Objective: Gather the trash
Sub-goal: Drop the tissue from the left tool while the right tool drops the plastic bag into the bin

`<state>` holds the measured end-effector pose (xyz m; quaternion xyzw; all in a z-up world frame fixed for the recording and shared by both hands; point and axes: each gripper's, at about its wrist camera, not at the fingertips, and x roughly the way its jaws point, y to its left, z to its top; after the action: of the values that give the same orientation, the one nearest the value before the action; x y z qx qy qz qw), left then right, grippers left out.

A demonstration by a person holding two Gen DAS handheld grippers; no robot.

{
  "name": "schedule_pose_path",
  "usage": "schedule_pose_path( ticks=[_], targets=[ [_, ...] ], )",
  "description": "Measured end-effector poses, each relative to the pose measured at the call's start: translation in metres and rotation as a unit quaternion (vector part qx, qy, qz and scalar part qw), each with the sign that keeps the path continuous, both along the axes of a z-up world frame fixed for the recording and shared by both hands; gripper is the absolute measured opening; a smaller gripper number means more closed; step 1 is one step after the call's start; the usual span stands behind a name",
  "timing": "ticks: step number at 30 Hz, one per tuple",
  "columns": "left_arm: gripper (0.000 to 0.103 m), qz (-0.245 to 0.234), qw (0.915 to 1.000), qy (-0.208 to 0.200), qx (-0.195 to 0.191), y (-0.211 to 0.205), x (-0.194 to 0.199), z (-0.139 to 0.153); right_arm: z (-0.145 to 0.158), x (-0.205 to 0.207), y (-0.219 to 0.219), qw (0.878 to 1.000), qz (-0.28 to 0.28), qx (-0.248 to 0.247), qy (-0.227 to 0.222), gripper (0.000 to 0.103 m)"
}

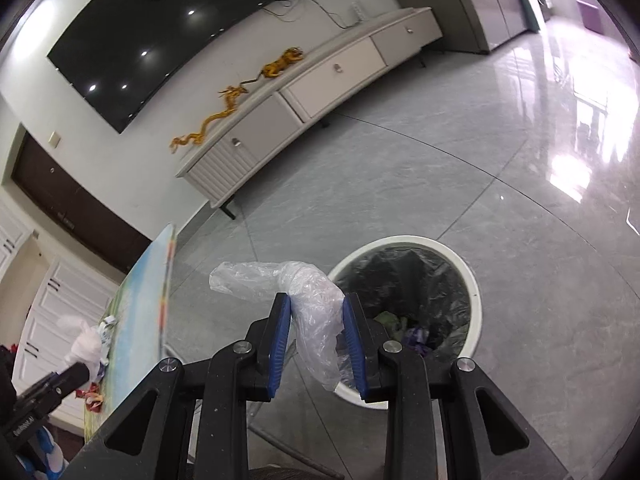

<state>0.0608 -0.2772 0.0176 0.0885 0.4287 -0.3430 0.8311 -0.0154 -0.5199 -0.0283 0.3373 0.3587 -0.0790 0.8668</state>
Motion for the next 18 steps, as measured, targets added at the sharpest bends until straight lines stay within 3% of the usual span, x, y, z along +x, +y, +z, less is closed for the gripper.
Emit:
schedule_pose_path(
  ticks=[5, 7, 9, 13, 18],
  targets=[
    [0.017, -0.020, 0.9995, 0.023, -0.005, -0.068, 0.022, -0.011, -0.016, 0.011, -0.023, 1.000, -0.015, 0.004, 0.018, 0.030],
    [0.017, -0.026, 0.9988, 0.039, -0.015, -0.087, 0.029, -0.016, -0.022, 0.015, -0.028, 0.999, -0.020, 0.004, 0.028, 0.037],
    [0.020, -0.032, 0.9973, 0.060, -0.025, -0.105, 0.035, -0.023, -0.028, 0.017, -0.034, 0.999, -0.027, 0.005, 0.034, 0.055],
    [0.043, -0.027, 0.9950, 0.090, -0.033, -0.127, 0.044, -0.033, -0.034, 0.010, -0.044, 0.998, -0.039, 0.013, 0.037, 0.057],
    [0.048, -0.019, 0.9947, 0.095, -0.035, -0.132, 0.049, -0.033, -0.035, -0.006, -0.051, 0.998, -0.053, 0.015, 0.043, 0.059]
  ],
)
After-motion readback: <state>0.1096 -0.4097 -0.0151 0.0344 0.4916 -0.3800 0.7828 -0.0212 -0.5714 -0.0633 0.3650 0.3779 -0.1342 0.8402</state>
